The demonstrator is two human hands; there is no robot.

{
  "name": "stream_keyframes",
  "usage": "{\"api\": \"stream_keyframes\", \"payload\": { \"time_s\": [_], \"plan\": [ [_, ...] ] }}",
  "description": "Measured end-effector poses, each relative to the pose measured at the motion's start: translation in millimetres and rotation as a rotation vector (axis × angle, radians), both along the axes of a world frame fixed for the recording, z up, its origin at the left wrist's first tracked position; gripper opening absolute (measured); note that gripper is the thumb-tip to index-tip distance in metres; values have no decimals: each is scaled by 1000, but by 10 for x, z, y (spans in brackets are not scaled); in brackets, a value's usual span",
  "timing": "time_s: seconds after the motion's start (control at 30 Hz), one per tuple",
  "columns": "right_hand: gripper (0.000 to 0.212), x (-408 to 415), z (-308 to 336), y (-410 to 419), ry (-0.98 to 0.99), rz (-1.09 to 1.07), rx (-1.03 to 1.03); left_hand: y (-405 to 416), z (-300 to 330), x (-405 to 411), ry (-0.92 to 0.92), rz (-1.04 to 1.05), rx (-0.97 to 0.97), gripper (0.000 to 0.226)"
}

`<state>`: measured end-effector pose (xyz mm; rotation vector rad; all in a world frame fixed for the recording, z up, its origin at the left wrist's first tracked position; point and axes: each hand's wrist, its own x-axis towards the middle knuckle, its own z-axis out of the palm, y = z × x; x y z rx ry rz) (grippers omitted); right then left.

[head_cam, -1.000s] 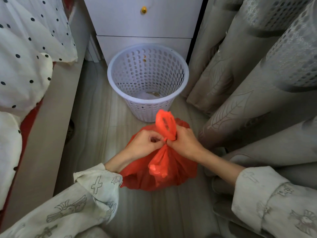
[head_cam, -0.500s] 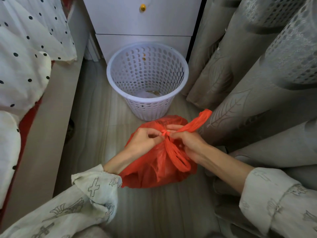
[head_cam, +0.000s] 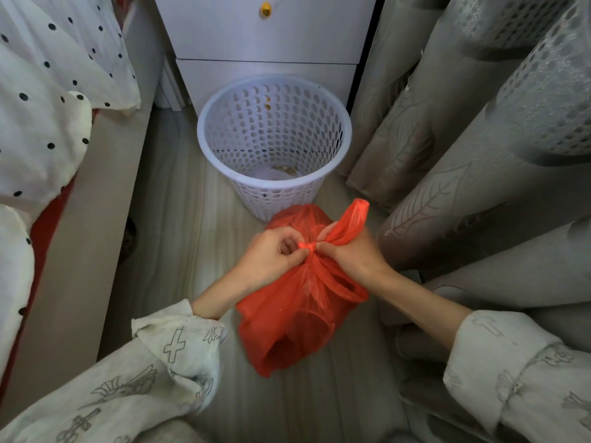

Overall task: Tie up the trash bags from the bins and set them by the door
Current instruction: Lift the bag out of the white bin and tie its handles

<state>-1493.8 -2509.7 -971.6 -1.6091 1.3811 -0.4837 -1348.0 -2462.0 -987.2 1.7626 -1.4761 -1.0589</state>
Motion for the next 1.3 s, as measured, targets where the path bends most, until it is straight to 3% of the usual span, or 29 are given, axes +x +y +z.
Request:
{"api": "stream_keyframes", "payload": {
  "time_s": [0.1, 0.17, 0.3, 0.37, 0.63, 0.8, 0.97, 1.1, 1.17, 1.3],
  "plan": [
    [8, -12, 45, -31, 71, 63, -15, -8, 90, 63, -279, -127, -106, 2],
    [6, -28, 73, -48, 81, 71, -21, -2, 120, 90, -404, -248, -131, 5],
    [9, -56, 112, -123, 165, 105, -10, 23, 106, 105, -713, -387, -223, 33],
    [10, -98, 122, -174, 218, 137, 26, 37, 59, 105, -788, -431, -242, 40],
    [10, -283, -31, -300, 288, 39, 200, 51, -78, 217, -933, -564, -263, 23],
    [23, -241, 3, -265, 250, 72, 311, 221, -76, 389, -856, -503, -234, 17],
    [29, -5, 375, -171, 242, 172, 360, 266, 269, 466, -714, -439, 130, 50],
    [24, 257, 815, 43, 266, 203, 324, 334, 677, 436, -535, -305, 426, 22],
    [12, 343, 1229, 190, 367, 241, 297, 474, 1071, 361, -388, -251, 517, 30],
    [31, 433, 2242, 392, 435, 309, 286, 779, 2100, 342, -97, -49, 486, 64]
  ]
}}
